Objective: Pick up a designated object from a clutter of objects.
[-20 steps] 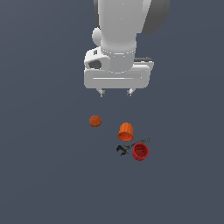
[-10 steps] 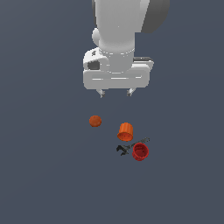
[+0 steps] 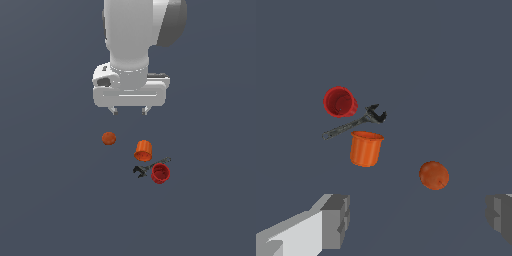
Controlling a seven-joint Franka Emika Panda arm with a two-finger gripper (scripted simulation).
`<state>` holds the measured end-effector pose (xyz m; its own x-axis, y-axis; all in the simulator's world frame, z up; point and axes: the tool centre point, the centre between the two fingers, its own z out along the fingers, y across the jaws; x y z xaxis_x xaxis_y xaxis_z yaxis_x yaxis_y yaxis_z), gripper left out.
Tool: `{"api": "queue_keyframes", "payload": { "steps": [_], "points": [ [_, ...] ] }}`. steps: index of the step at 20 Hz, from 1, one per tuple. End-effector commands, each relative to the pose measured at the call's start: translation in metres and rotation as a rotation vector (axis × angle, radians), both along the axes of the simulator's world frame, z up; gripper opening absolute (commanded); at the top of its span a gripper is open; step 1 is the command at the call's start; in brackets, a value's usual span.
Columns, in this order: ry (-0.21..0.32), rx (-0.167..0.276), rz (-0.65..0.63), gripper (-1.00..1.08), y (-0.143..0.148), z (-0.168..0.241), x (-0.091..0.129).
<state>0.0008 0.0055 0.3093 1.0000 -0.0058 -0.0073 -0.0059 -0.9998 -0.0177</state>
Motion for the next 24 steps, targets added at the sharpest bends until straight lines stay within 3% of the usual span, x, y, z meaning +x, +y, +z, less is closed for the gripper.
{"api": "queue_keyframes", "payload": {
  "steps": [1, 10, 24],
  "points": [
    [0.001, 0.001, -0.028, 1.00, -0.006, -0.012, -0.001],
    [0.001, 0.003, -0.197, 1.00, -0.040, -0.083, -0.012],
    [-0.001, -0.012, -0.489, 1.00, -0.094, -0.189, -0.063]
  ]
}}
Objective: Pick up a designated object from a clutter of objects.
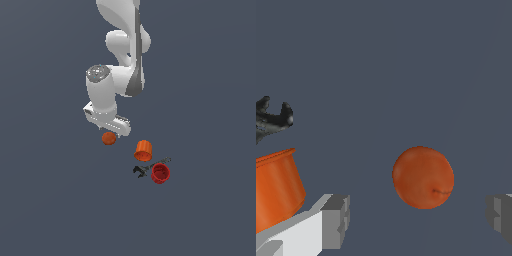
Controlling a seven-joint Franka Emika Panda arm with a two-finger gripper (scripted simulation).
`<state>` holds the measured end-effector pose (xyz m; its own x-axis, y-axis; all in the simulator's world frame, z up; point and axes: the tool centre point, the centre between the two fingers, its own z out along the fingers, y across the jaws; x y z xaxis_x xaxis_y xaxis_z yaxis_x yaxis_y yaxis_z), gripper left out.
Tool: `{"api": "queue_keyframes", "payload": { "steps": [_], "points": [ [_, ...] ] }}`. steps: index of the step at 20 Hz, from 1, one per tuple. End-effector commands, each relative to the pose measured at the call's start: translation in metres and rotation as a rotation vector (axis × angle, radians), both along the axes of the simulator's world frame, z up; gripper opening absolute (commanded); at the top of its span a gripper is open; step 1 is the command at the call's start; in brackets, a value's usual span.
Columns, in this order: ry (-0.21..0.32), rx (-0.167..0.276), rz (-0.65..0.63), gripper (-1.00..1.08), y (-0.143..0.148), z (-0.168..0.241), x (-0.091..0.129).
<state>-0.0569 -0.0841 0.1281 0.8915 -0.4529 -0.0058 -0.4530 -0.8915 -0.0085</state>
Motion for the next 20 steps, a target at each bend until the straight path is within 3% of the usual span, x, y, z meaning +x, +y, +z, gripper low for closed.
{"api": "queue_keyframes", "payload": {
  "steps": [1, 8, 20],
  "points": [
    [-0.001, -0.004, -0.037, 1.00, -0.006, -0.012, -0.008],
    [-0.001, -0.010, -0.093, 1.00, -0.016, -0.029, -0.022],
    [0.000, -0.010, -0.097, 1.00, -0.016, -0.047, -0.024]
  ]
}}
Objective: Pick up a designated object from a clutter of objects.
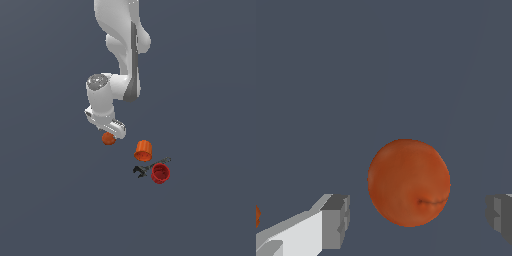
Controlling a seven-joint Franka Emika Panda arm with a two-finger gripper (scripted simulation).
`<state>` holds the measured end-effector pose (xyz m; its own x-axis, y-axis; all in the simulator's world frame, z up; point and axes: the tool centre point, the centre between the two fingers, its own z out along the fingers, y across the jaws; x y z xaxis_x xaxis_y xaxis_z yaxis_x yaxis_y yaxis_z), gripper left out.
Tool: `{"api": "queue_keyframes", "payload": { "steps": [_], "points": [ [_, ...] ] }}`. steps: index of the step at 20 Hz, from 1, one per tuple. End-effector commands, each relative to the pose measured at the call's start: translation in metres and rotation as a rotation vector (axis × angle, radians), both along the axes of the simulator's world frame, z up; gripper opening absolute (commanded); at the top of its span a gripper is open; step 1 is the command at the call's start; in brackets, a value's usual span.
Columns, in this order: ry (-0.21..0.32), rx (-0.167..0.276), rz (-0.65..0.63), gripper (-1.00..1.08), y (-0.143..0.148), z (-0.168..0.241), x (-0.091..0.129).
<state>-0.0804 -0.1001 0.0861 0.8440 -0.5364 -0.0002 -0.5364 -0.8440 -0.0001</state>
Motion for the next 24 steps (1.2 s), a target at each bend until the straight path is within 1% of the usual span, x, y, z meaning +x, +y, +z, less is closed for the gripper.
{"api": "queue_keyframes", "payload": {
  "steps": [1, 6, 12, 13, 24],
  "points": [
    [0.001, 0.000, -0.001, 1.00, 0.000, -0.010, -0.001],
    [0.000, -0.001, -0.002, 1.00, 0.000, -0.031, -0.001],
    [0.000, 0.000, -0.003, 1.00, 0.000, -0.039, -0.001],
    [0.000, 0.000, -0.003, -1.00, 0.000, -0.039, -0.001],
    [-0.002, 0.000, -0.002, -1.00, 0.000, -0.038, -0.001]
  ]
}}
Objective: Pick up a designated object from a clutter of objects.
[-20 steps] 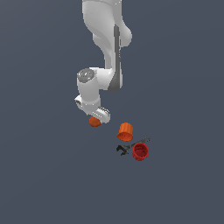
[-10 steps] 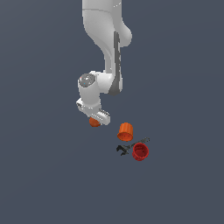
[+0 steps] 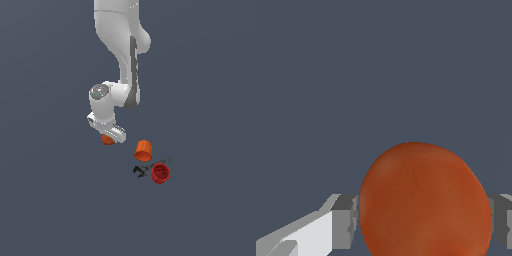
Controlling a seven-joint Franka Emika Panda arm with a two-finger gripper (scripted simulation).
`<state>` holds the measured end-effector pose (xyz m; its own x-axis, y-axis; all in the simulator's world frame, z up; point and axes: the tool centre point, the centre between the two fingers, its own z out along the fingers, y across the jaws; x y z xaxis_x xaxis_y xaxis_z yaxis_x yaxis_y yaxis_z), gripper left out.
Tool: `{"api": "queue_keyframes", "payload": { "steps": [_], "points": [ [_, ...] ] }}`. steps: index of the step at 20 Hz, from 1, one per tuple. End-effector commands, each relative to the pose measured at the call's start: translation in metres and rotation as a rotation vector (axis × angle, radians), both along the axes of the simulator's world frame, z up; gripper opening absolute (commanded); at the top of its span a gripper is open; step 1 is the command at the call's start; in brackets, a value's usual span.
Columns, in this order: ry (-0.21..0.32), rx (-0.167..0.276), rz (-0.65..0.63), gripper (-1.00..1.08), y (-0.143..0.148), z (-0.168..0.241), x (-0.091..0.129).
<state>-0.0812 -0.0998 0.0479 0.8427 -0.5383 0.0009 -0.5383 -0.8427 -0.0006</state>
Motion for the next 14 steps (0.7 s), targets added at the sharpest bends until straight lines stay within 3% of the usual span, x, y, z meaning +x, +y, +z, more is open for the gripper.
{"api": "queue_keyframes", "payload": {
  "steps": [1, 14],
  "points": [
    [0.000, 0.000, 0.000, -1.00, 0.000, 0.001, 0.000],
    [0.000, -0.001, 0.000, -1.00, 0.016, 0.050, 0.023]
  ]
}}
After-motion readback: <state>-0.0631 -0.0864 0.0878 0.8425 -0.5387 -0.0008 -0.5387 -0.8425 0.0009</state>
